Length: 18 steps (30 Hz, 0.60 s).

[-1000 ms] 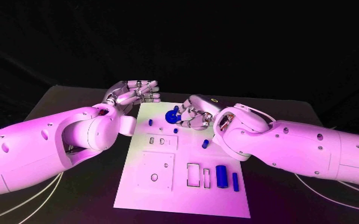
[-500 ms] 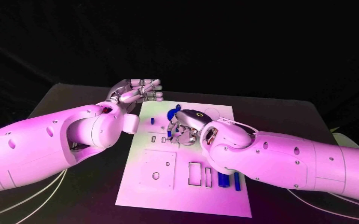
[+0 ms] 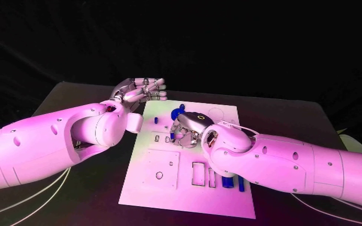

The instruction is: Assemble the parts on the task board

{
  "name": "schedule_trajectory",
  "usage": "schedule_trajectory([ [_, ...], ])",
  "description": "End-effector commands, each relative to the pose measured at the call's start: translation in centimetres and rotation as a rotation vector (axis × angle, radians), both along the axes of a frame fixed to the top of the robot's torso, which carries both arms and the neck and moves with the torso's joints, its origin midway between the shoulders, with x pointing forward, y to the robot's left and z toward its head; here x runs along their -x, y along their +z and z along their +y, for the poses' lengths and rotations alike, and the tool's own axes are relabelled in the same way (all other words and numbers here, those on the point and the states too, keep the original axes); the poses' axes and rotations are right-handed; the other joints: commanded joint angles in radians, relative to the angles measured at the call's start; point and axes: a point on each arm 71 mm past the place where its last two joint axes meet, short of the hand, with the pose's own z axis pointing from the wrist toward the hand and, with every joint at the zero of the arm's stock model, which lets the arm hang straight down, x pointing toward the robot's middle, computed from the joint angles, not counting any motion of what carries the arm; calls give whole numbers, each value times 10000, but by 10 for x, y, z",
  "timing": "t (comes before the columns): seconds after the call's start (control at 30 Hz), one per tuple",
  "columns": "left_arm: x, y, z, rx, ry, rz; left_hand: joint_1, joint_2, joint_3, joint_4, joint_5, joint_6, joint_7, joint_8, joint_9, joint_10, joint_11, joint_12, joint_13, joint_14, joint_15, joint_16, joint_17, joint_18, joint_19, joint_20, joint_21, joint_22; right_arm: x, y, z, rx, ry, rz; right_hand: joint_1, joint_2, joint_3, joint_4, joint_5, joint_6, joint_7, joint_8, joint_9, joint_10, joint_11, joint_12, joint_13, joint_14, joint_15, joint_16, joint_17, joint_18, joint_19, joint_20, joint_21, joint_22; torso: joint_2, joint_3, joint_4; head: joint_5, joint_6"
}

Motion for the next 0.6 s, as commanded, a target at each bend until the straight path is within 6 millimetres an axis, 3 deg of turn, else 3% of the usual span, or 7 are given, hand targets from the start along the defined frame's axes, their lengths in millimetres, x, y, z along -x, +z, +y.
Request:
schedule_trajectory([
  [0.03, 0, 1, -2, 39, -113, -57, -55, 11, 35, 11, -45, 37, 59, -69, -8, -9, 46, -36, 5, -63, 41, 43, 14, 87, -82, -2, 31, 10, 1, -3, 2, 298, 140, -82, -61, -13, 59, 6, 55, 76, -39, 17, 11, 76, 19, 47, 714, 844, -40, 52, 1716, -163, 558, -69, 65, 2017, 0, 1, -6, -4, -47],
  [0.6, 1, 1, -2, 43, -125, -56, -55, 11, 35, 11, -45, 37, 59, -69, -8, -9, 46, -36, 5, -63, 41, 43, 14, 87, -82, -2, 31, 10, 1, -8, 3, 486, 150, 43, -93, -88, 48, -14, 58, 69, -29, 5, 6, 66, 25, 32, 703, 845, -41, 55, 1721, -160, 549, -70, 53, 2008, -10, 1, -1, 9, -102],
])
